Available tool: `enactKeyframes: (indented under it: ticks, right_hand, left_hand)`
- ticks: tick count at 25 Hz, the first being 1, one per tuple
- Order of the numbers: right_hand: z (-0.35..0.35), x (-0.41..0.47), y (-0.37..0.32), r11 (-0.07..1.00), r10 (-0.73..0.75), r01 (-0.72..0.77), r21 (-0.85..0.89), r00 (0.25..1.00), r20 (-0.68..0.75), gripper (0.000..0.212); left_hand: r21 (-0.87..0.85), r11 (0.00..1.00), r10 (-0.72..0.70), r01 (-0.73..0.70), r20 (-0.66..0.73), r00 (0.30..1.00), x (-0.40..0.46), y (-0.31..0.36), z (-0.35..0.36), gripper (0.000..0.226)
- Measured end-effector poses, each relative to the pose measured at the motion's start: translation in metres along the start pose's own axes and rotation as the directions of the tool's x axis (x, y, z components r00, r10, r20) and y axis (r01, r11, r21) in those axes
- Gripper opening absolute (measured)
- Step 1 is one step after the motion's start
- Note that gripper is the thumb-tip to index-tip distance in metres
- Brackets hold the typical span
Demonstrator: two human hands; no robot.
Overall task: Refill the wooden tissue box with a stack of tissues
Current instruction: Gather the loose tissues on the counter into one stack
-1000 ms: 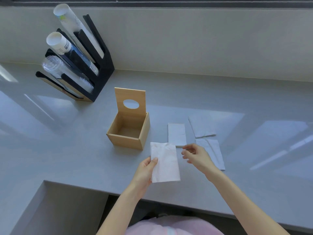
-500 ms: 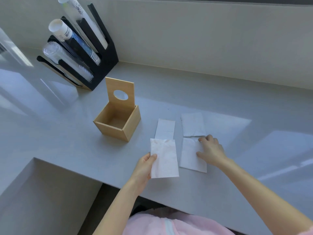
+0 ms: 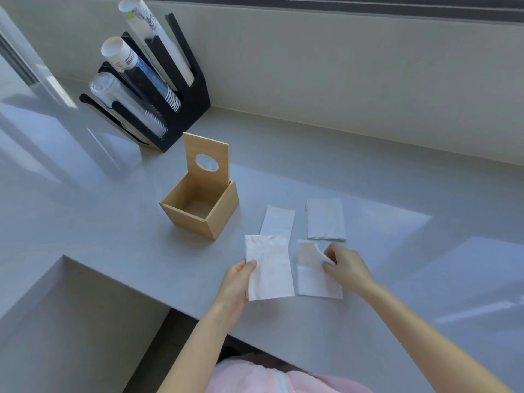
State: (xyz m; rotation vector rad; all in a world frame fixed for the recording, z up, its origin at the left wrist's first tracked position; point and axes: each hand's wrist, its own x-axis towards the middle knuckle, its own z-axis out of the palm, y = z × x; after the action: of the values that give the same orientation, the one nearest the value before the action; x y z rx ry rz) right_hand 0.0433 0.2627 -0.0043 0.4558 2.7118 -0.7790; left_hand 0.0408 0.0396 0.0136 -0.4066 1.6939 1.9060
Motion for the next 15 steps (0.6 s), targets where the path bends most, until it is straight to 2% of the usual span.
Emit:
enactKeyframes:
  ticks: [4, 6, 10, 13, 15]
  right_hand:
    - [-0.022, -0.006, -0.015, 0.966, -0.094, 0.095, 0.239, 0.995, -0.015, 0.01]
    - [-0.037, -0.008, -0.027, 0.935, -0.145, 0.122, 0.334, 0.988, 0.046, 0.014]
    - [-0.054, -0.013, -0.056, 0.839, -0.251, 0.099, 0.535, 0.943, 0.22, 0.008]
    - [-0.052, -0.013, -0.074, 0.712, -0.346, 0.083, 0.697, 0.906, 0.246, 0.007]
    - [-0.044, -0.011, -0.086, 0.696, -0.367, 0.084, 0.713, 0.895, 0.253, 0.008]
  left_hand:
    - [-0.035, 0.999, 0.0, -0.002, -0.045, 0.999, 0.003, 0.005, -0.005, 0.025]
    - [-0.03, 1.0, 0.005, -0.007, -0.051, 0.999, 0.005, 0.008, -0.009, 0.024]
    - [-0.009, 1.0, 0.023, -0.023, -0.049, 0.999, 0.009, 0.013, -0.016, 0.025]
    - [-0.028, 0.999, 0.029, -0.03, -0.016, 0.999, 0.013, 0.017, -0.02, 0.025]
    - [-0.035, 0.999, 0.04, -0.039, 0.036, 0.999, 0.015, 0.018, -0.025, 0.027]
